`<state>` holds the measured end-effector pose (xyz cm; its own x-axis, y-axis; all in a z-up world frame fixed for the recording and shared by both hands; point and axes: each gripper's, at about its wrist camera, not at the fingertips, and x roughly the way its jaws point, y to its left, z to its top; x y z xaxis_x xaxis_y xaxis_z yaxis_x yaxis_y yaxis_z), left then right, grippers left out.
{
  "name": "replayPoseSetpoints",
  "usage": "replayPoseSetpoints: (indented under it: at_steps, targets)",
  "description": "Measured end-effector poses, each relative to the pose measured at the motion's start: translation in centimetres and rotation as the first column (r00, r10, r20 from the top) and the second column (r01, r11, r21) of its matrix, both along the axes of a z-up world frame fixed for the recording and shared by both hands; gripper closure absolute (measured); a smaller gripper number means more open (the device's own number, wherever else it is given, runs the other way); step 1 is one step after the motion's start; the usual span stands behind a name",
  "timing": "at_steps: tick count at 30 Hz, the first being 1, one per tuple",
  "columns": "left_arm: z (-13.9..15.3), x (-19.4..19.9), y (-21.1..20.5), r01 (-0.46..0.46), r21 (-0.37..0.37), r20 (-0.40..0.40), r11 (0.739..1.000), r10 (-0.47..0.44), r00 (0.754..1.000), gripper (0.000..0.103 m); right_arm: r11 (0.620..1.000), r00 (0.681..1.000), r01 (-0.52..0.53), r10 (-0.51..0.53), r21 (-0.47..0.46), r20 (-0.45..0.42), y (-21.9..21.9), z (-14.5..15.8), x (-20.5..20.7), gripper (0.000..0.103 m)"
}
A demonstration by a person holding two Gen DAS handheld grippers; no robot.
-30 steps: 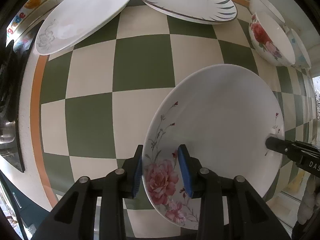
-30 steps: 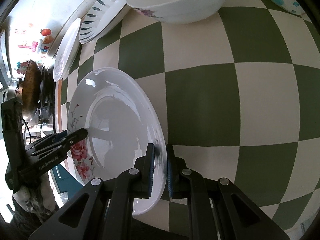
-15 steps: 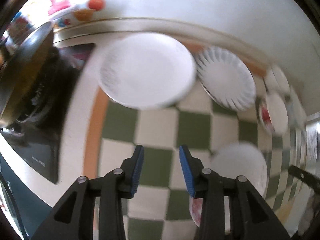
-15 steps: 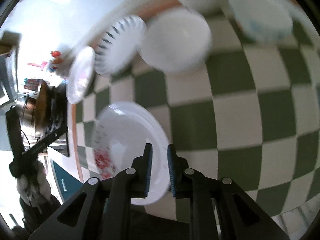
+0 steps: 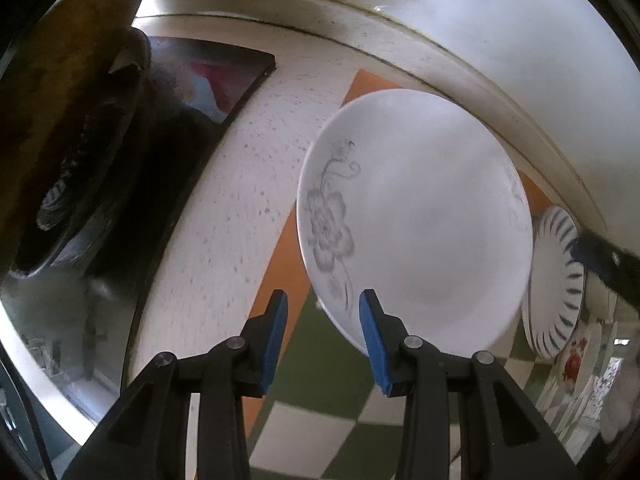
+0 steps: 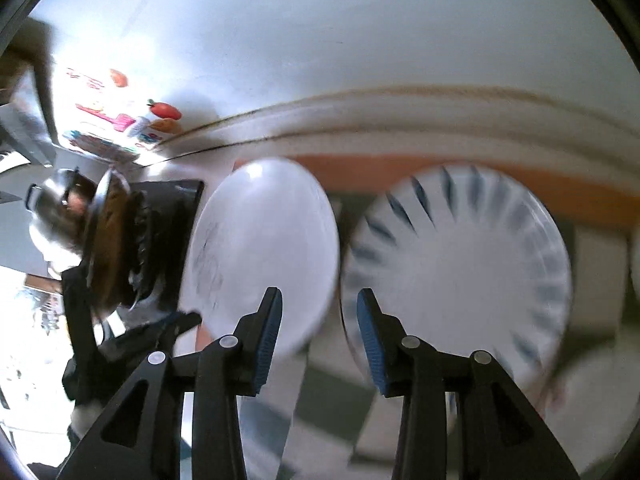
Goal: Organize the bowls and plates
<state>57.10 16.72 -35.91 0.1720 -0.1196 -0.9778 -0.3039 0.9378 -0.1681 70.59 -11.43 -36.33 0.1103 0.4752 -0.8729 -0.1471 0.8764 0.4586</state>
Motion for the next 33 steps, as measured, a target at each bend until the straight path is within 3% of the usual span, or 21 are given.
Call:
replayPoseSetpoints:
  at_steps: [5, 7, 9, 12, 24, 33]
  targets:
    - [-1.6, 1.2, 0.3, 0.002, -0.026, -0.019, 1.000, -0.002, 1.000, 0.069, 0.997, 0.998, -0.056, 0.054, -0.057, -0.034, 3.4, -3.8, 4.7, 0.065]
    - [-2.0, 1.6, 0.1, 0.012, -0.029, -0.017, 1.000, -0.013, 1.000, 0.074, 0.996, 0.997, -0.061, 0.058, -0.068, -0.042, 3.9, -4.6, 5.3, 0.079]
    - [-2.4, 2.0, 0.2, 0.021, -0.044, -0.016, 0.999, -0.022, 1.000, 0.080, 0.993, 0.994, -0.077, 0.070, -0.087, -0.083, 4.8, -6.7, 6.4, 0.087]
    - [-2.1, 2.1, 0.0, 0.042, -0.029, 0.003, 0.999, -0.042, 0.999, 0.080, 0.996, 0.994, -0.072, 0.067, -0.054, -0.081, 4.0, -7.2, 6.6, 0.089]
    - [-0.5, 0.2, -1.1, 0.078, -0.017, 0.035, 0.997, -0.077, 0.996, 0.080, 0.997, 0.997, -0.070, 0.069, -0.033, -0.044, 2.9, -5.7, 4.1, 0.093]
    - [2.2, -2.1, -3.4, 0.126, -0.009, 0.066, 0.992, -0.125, 0.990, 0.080, 1.000, 1.000, -0.014, 0.014, 0.012, 0.002, -0.3, -2.5, -0.2, 0.096]
